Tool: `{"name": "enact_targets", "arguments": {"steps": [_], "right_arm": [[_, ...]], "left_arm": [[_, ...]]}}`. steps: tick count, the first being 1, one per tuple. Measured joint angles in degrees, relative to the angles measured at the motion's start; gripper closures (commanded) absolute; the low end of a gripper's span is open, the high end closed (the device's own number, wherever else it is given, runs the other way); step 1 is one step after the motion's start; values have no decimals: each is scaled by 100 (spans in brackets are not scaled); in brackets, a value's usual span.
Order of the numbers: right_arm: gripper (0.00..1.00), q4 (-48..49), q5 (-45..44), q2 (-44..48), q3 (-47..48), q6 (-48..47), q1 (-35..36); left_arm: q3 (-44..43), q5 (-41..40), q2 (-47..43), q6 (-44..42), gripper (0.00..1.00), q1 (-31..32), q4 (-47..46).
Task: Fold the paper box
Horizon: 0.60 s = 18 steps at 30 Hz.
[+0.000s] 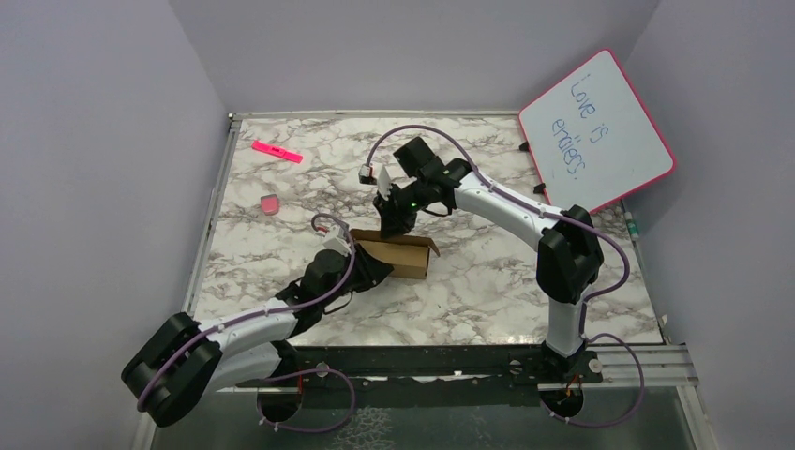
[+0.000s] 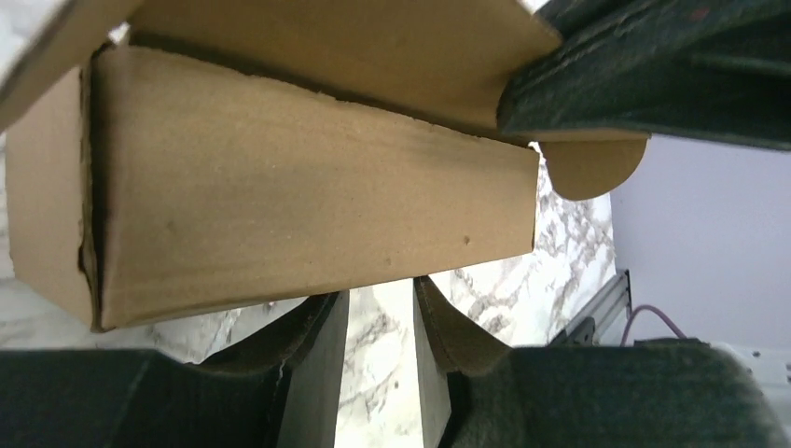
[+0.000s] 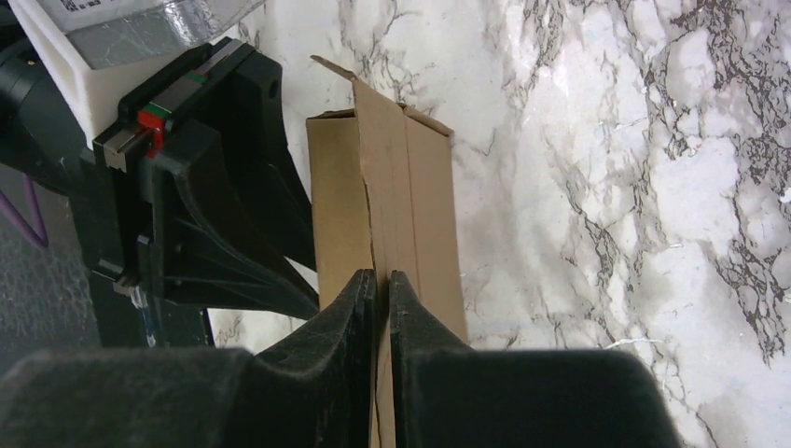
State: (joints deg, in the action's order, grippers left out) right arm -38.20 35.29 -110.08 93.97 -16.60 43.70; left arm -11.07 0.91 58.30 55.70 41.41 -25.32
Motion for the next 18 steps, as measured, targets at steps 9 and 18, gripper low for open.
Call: {"name": "enact_targets", "arguments": {"steps": [9,18], "right_arm": [[74,-50,-267,37,13,-170,13],[51,83,-837,264,-166,-35,24]], "left_arm": [[-170,-575,680,-295,67,188,-682],[-181,-881,957,-514,62,192,-1185]]}}
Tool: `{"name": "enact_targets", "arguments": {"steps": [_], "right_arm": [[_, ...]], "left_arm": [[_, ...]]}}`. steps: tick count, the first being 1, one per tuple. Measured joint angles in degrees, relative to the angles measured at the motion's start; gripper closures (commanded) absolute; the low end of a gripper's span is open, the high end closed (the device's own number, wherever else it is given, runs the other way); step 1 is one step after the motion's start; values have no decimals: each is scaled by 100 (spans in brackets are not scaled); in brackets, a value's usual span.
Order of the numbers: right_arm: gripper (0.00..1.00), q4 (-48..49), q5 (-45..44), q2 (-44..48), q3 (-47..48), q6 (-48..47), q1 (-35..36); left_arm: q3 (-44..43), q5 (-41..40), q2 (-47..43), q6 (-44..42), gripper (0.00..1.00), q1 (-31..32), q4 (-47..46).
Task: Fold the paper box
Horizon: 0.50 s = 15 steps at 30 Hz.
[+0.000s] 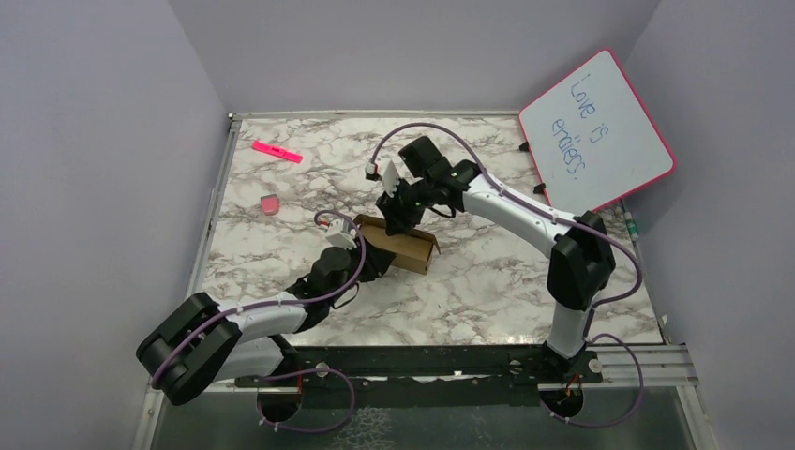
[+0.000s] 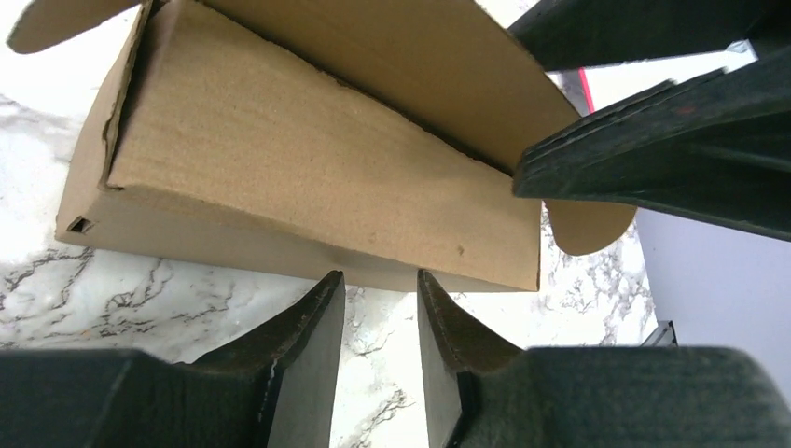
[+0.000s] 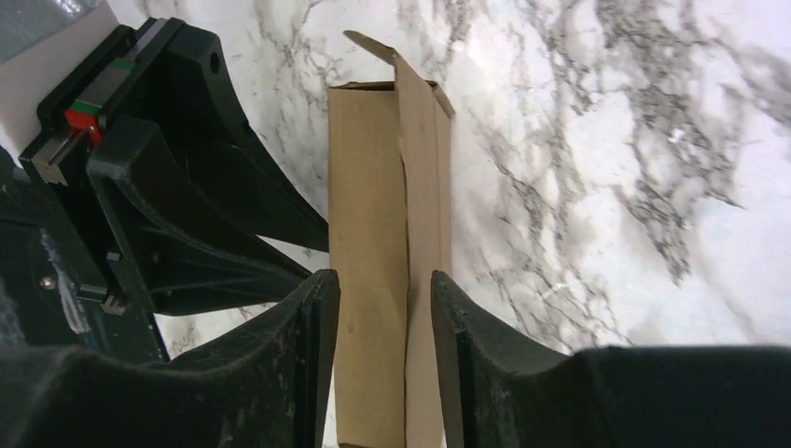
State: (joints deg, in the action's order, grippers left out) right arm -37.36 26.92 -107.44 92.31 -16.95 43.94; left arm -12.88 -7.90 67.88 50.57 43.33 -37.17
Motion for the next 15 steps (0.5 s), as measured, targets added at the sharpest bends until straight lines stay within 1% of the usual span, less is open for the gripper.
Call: {"name": "enact_targets", "arguments": {"steps": [3,5,8,11,14,15], "right_arm": [[46,162,-503,345,-199,236,0],[44,295,-874,669,-385,426,0],[41,520,-1416,1246,-719,813,0],[40,693,-1849,1860,-1108,1204,7],[40,752,-2234,2411,-1475,1602,17],[40,758,-2358,2568,-1598,1742,22]], "left_arm": [[-52,0,-4,-116,60,4,-15],[-55,-7,-175,-203,59,2,59],[-63,-44,-800,-385,56,2,479],[-313,-168,-1414,-680,52,-13,1327],[-1012,-354,-1858,-1202,49,-42,2520],[-1235,-389,-1917,-1331,48,-50,2774]]}}
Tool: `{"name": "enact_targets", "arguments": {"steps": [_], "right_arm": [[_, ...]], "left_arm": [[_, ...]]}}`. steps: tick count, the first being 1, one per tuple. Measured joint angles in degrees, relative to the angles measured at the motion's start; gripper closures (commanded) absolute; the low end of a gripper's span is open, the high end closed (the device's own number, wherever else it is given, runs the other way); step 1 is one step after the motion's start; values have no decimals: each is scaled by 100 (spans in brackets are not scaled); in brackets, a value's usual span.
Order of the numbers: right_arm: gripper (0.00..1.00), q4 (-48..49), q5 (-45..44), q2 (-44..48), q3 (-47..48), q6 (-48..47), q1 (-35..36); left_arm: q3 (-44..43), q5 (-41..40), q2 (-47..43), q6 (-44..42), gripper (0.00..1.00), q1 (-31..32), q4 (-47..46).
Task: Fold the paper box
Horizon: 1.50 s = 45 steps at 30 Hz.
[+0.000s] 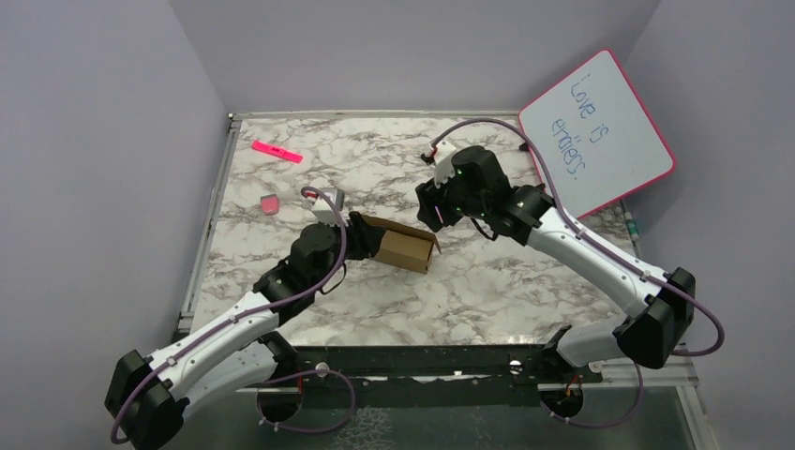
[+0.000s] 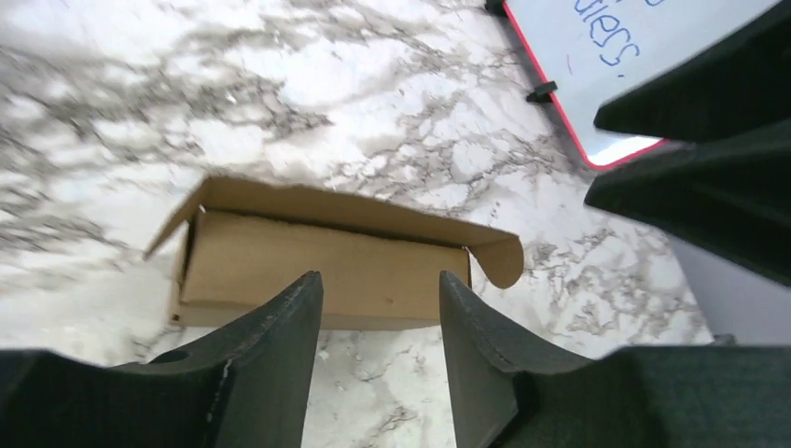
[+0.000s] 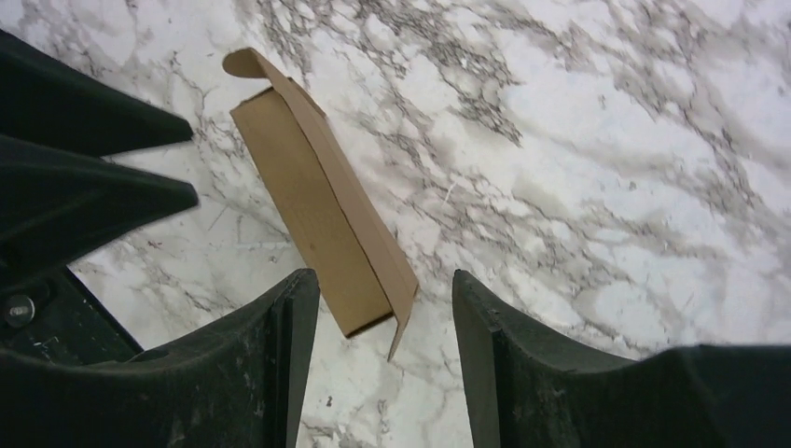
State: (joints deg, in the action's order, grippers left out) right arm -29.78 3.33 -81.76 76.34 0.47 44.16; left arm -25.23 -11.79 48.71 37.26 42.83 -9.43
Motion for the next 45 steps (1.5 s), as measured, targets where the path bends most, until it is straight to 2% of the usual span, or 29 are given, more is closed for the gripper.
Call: {"name": "enact_targets", "arguments": {"steps": [5,10,16,18,30,40,45], "right_arm": [[41,-15,-345,520,-619,535,0],[44,-17,-372,745,-1207,1029,2],[48,81,-236,951,-1751,1456,2],[50,166,-192,970,-1851,1554,2],[63,787,-201,973,-2236,1967,2],[68,1093,-361,922,-2317,2107,2],[70,1150,-396,920,-2330,2142,2]], "left_arm": [[-1480,-278,125,-1027,45,-39,1611],[-2223,-313,625,-1967,45,-295,2566],[-2544,424,1263,-2852,44,-1373,3198],[-2614,667,1405,-3099,43,-1611,3314],[-3034,1733,2151,-3786,44,-2055,3453],[-3250,2275,2664,-4037,46,-2146,3436],[-3250,2448,2826,-4103,51,-2151,3438]]}}
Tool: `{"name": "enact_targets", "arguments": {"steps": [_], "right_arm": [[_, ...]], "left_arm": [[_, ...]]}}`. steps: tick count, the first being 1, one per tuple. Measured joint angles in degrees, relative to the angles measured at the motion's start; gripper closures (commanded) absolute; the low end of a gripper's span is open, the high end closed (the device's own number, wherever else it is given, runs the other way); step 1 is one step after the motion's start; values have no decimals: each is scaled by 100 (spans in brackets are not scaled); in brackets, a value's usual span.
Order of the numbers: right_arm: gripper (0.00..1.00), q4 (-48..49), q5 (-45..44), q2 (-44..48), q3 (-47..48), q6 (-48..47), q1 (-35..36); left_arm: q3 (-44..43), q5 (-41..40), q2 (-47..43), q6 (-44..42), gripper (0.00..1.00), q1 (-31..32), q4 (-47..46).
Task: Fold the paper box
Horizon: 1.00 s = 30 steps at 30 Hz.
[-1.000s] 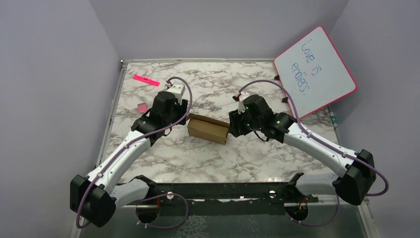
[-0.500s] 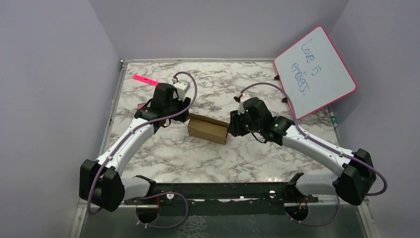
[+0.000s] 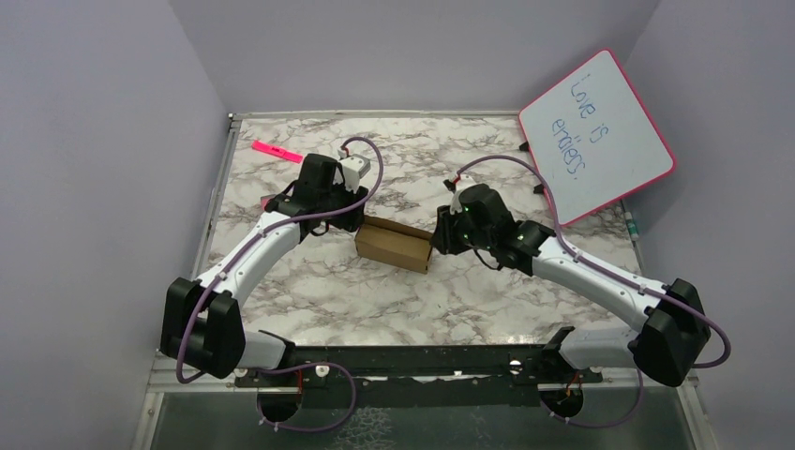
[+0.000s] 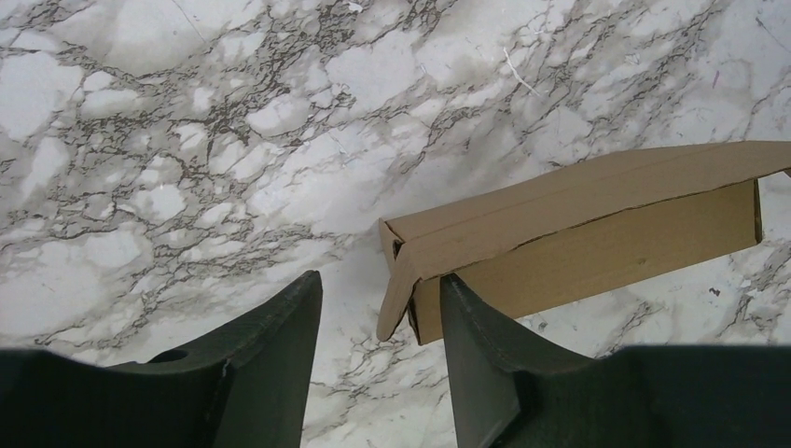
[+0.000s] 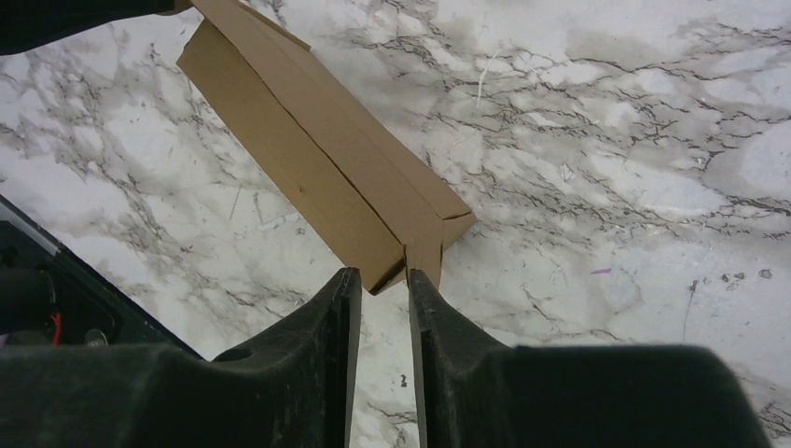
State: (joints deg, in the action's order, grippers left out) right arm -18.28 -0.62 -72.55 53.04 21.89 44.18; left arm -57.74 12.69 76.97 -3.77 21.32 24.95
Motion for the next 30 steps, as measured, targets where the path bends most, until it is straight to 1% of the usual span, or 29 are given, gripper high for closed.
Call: {"name": "enact_targets", "arguments": {"steps": [7,13,18,26,30], "right_arm": [[73,68,2,-138,-11,129,0],[74,68,4,-192,-20,334,0],[75,70,4,-192,-20,538,0],[84,70,-4,-254,-17,859,0],[85,68,-72,-304,-17,1027,0]], "left_arm": [[0,240,57,33,59,0,4],[0,426,57,166,65,0,4],[2,540,35,372,65,0,4],[98,605,-72,767,66,0,2],[188,605,-179,1032,66,-22,0]]}}
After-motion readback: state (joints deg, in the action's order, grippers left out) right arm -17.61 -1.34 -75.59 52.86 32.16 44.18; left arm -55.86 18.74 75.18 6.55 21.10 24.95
